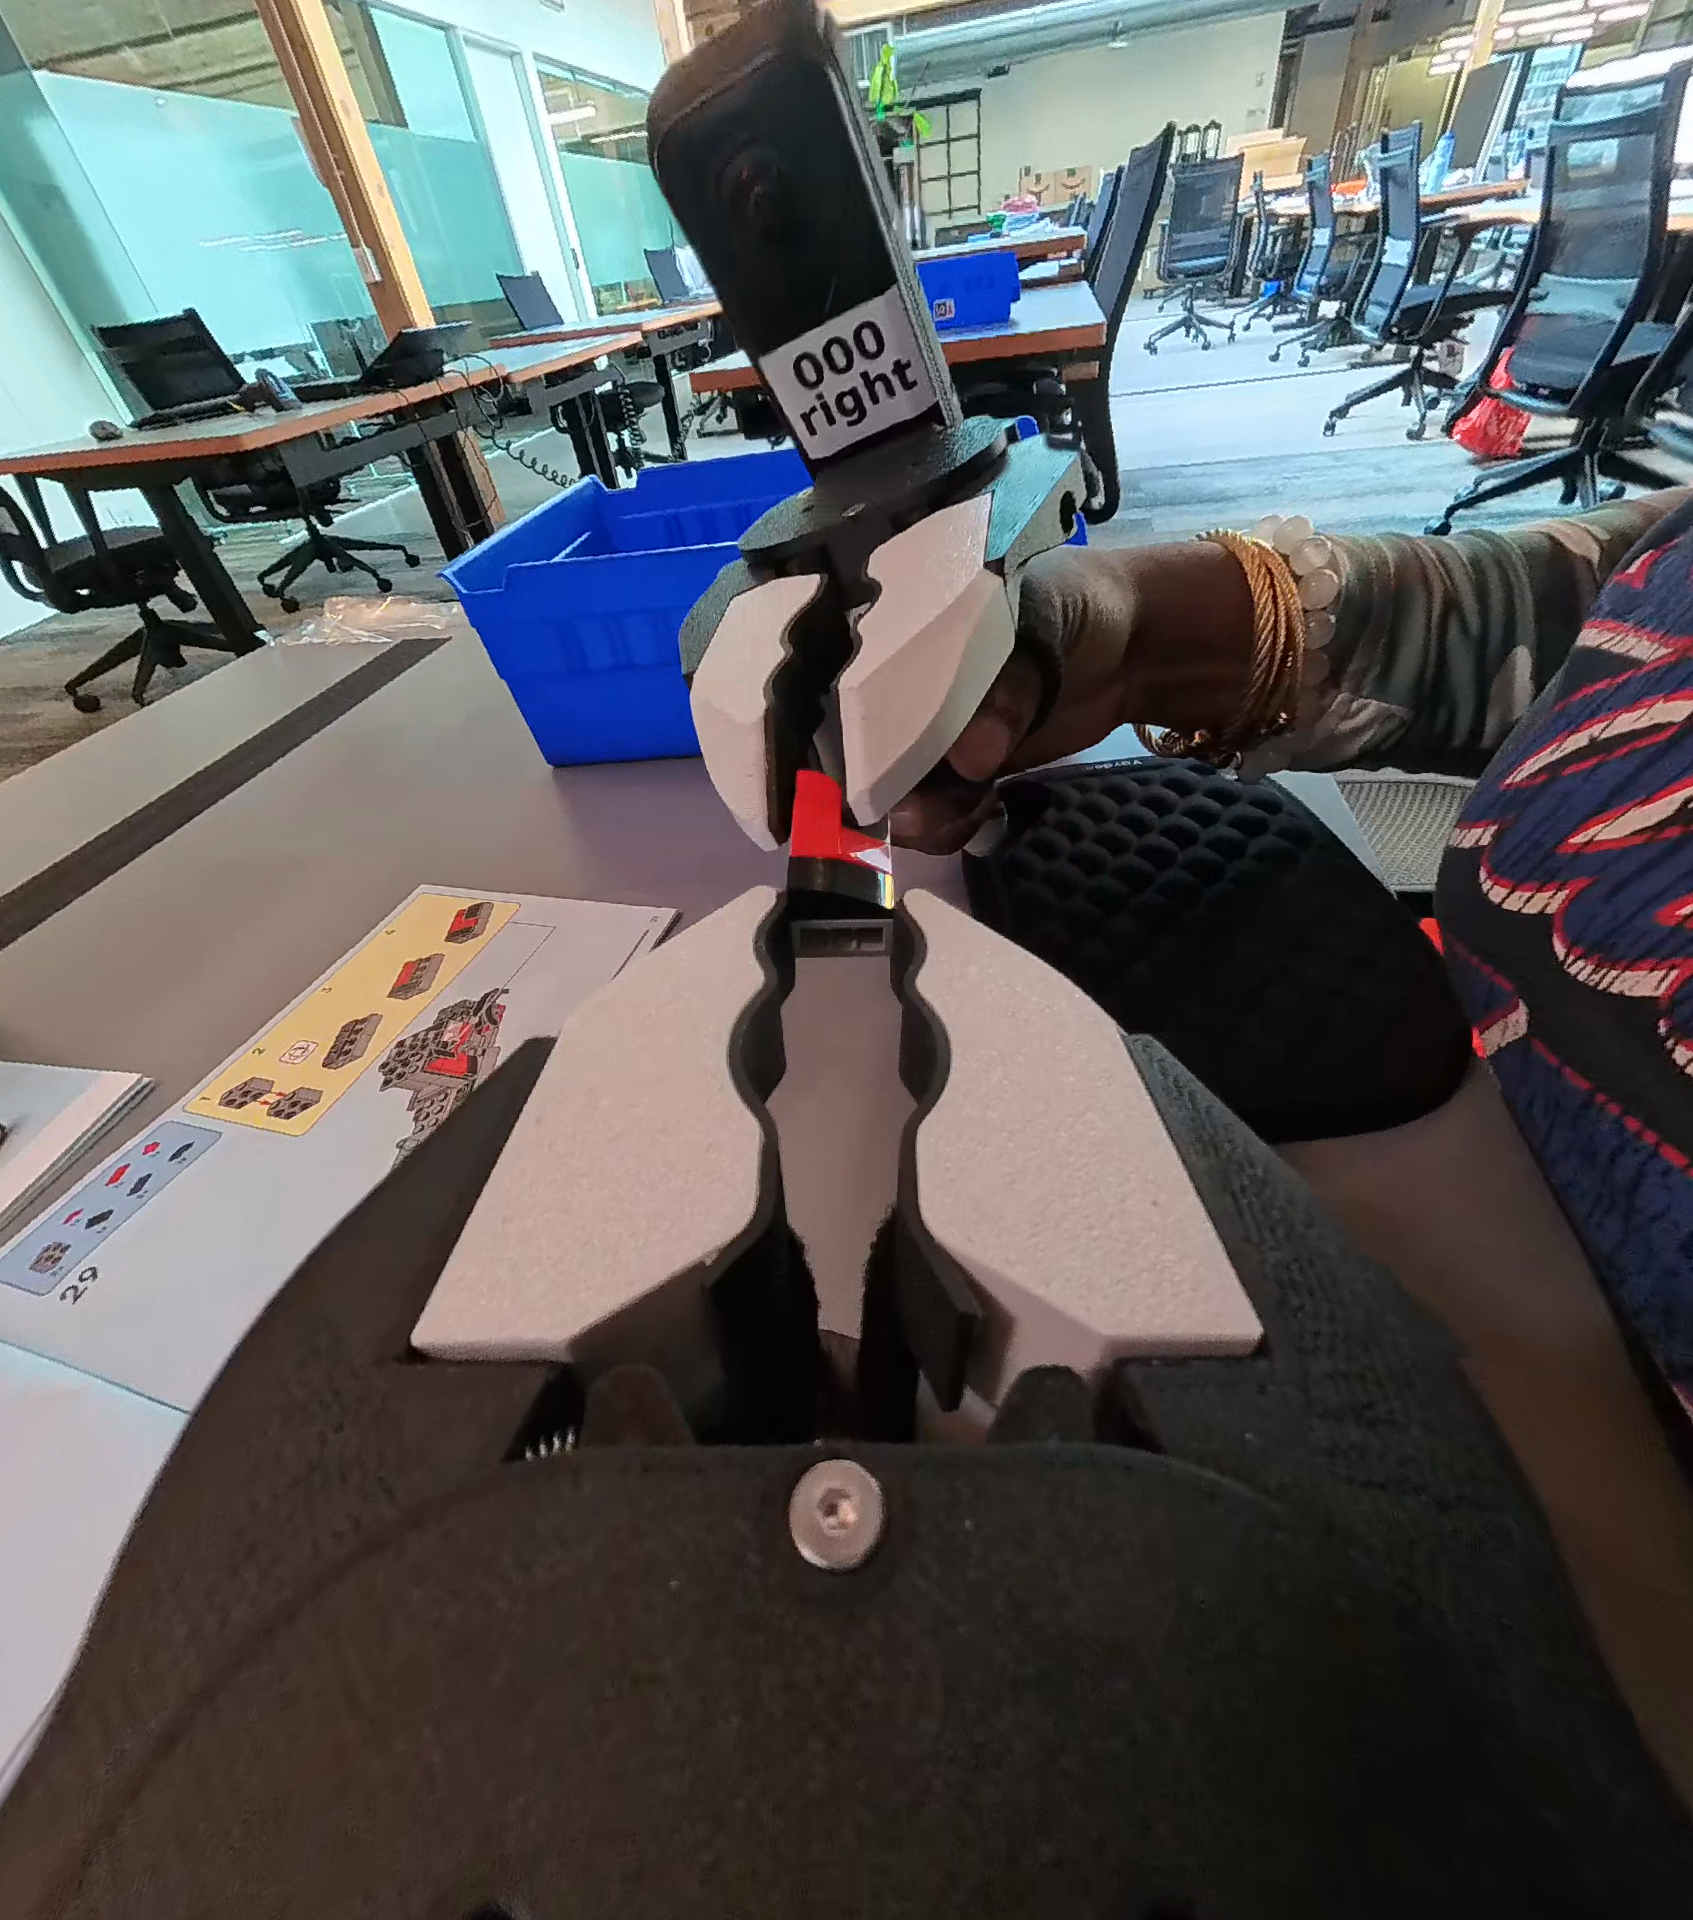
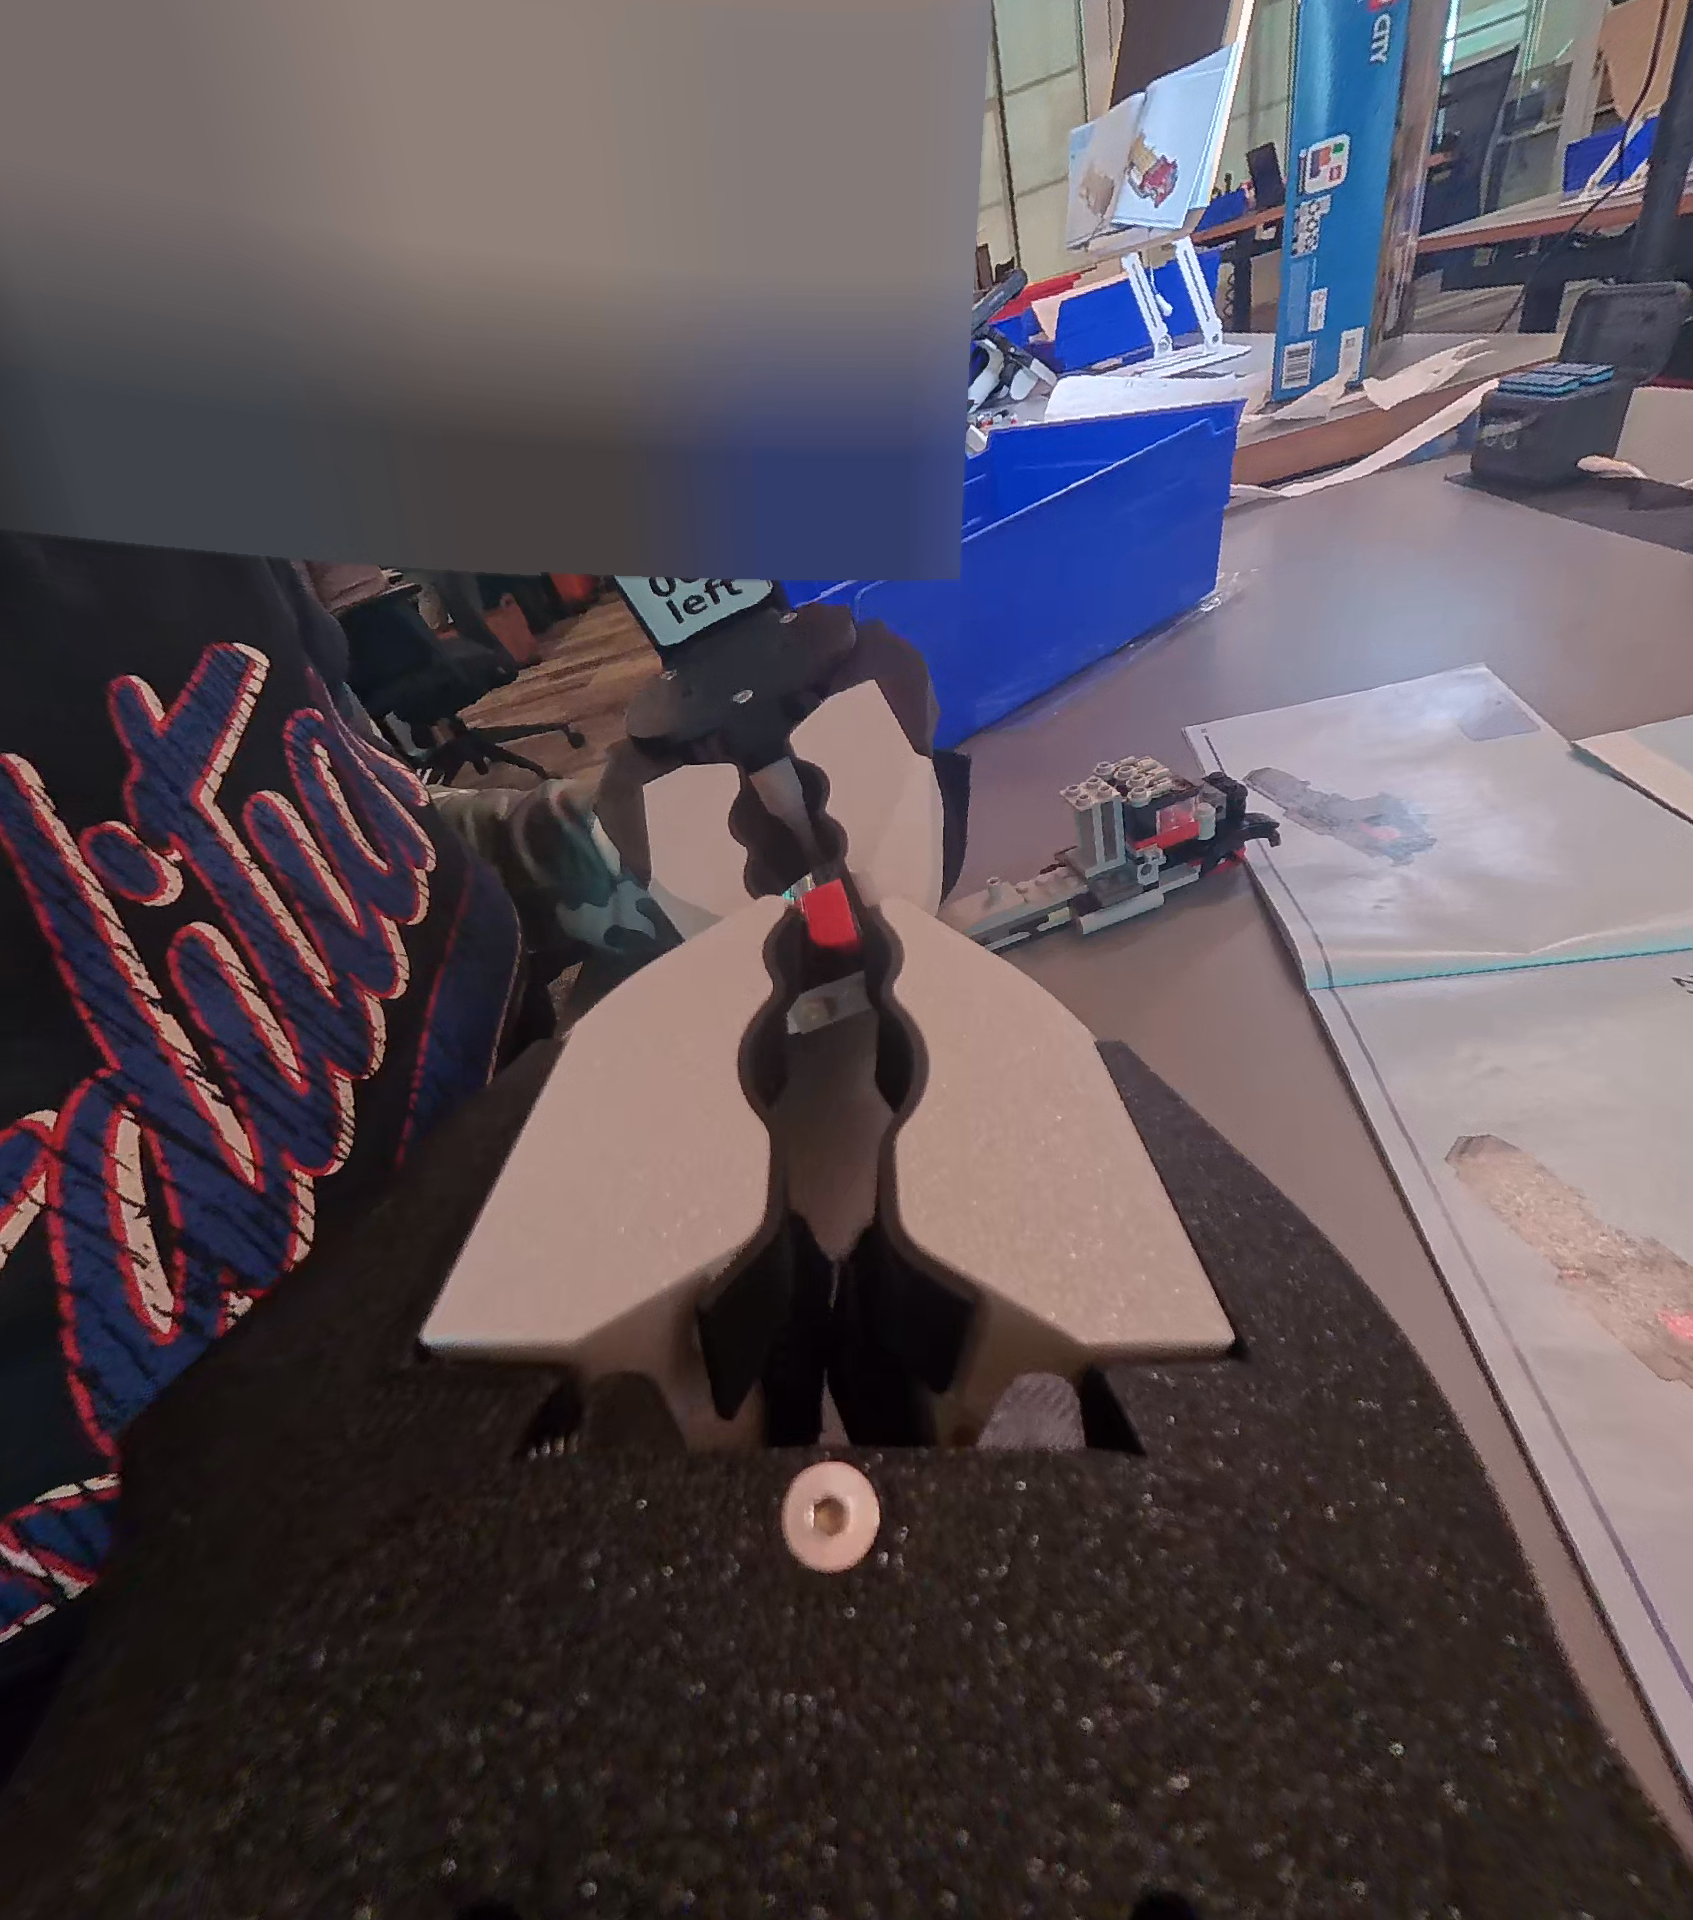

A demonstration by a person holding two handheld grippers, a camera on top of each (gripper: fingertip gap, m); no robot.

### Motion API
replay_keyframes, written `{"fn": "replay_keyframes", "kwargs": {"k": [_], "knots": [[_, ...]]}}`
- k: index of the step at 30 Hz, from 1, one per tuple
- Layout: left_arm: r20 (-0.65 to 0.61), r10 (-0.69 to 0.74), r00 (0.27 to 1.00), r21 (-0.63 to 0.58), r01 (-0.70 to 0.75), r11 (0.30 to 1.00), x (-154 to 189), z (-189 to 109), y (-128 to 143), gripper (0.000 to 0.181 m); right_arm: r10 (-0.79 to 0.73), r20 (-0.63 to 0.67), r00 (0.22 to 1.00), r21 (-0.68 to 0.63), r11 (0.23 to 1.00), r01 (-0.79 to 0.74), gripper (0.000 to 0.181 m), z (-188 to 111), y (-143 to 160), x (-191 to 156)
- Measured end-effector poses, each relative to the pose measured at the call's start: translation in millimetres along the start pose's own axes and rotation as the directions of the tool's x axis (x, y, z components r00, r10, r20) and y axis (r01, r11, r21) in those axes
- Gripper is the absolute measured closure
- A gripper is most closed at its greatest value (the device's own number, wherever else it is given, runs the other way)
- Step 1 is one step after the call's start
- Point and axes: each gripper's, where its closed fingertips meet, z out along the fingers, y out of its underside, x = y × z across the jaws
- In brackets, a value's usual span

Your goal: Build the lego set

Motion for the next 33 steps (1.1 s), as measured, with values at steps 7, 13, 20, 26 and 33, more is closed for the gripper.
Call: {"fn": "replay_keyframes", "kwargs": {"k": [7, 13, 20, 26, 33], "knots": [[0.038, -0.193, 0.980, 0.077, 0.190, 0.979, -12, -1, -6, 0.164, -0.068, -0.042, 0.997, 0.081, 0.994, 0.072, 0.148, -8, -21, 3], [0.016, -0.152, 0.988, -0.113, 0.153, 0.982, -5, 0, 13, 0.164, -0.287, -0.023, 0.958, -0.288, 0.919, 0.269, 0.147, -3, 14, 1], [-0.016, -0.045, 0.999, -0.250, 0.040, 0.968, 3, -3, 19, 0.164, -0.398, 0.033, 0.917, -0.439, 0.818, 0.371, 0.153, 3, 23, -1], [-0.023, -0.037, 0.999, -0.313, 0.027, 0.949, 12, -7, 28, 0.163, -0.428, 0.064, 0.902, -0.501, 0.768, 0.400, 0.164, 9, 39, -2], [0.182, -0.057, 0.982, -0.292, 0.109, 0.950, -26, -39, 21, 0.129, -0.307, -0.040, 0.951, -0.243, 0.926, 0.289, 0.164, 4, 25, 7]]}}
